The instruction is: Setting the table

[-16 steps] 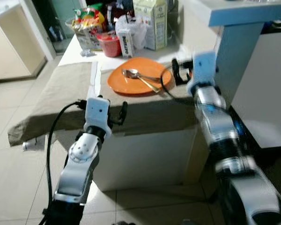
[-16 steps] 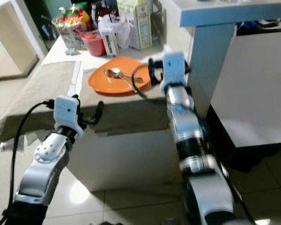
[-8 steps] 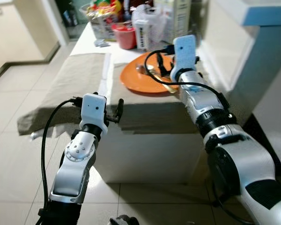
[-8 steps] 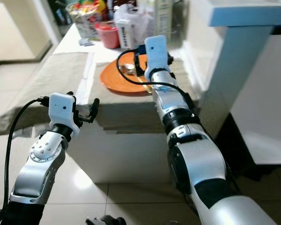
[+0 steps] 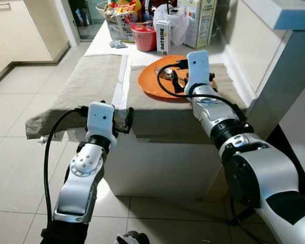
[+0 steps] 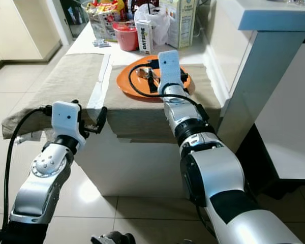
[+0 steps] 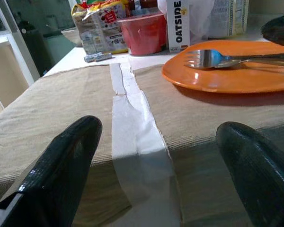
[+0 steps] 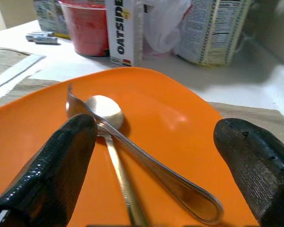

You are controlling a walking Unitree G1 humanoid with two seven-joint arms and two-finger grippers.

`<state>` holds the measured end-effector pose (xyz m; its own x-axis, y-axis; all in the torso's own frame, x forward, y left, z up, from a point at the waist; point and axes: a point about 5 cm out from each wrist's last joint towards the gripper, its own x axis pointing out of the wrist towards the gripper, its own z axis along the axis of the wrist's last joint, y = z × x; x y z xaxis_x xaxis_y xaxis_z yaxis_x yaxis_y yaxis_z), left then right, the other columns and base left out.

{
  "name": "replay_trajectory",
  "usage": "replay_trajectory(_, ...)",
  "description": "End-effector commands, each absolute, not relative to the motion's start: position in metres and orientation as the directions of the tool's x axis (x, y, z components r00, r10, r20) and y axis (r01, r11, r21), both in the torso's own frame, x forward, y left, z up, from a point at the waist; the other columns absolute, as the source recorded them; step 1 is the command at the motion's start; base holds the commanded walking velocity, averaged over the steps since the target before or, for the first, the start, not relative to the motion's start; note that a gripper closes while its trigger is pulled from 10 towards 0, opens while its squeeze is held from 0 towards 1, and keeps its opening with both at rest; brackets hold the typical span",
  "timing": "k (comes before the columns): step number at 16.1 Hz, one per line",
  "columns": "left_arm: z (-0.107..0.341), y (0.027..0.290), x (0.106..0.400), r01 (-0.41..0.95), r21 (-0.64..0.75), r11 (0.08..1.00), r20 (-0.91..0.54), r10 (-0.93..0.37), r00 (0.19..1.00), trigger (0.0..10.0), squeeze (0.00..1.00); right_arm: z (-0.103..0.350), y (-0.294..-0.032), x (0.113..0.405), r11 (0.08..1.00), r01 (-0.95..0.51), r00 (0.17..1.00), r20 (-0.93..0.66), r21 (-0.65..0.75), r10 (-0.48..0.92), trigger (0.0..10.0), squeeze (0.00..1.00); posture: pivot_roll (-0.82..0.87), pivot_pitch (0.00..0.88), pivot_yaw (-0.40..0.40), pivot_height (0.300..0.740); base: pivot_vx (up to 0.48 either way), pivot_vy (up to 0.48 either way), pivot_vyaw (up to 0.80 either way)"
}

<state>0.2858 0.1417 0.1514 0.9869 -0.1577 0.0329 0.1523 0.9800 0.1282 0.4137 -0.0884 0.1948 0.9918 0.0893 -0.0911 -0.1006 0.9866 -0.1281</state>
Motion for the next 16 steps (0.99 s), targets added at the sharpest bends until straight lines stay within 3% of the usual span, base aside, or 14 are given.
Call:
replay_trajectory(1,0.156,0.147,0.285,0.129,0.147,0.981,0.040,-0.137,0.990,10.0,0.00,0.197,-0.087,0.414,0.987,-0.100,0.991,-0.098,-0.123,0.088,10.0,0.00,0.02,0.045,0.076,0.740,0.000,0.000,0.00)
replay_trajectory(16,0.155,0.150,0.283,0.131,0.150,0.980,0.014,-0.134,0.991,10.0,0.00,0.175,-0.077,0.408,0.991,-0.124,0.972,-0.209,-0.054,0.110,10.0,0.00,0.02,0.056,0.091,0.740,0.000,0.000,0.00)
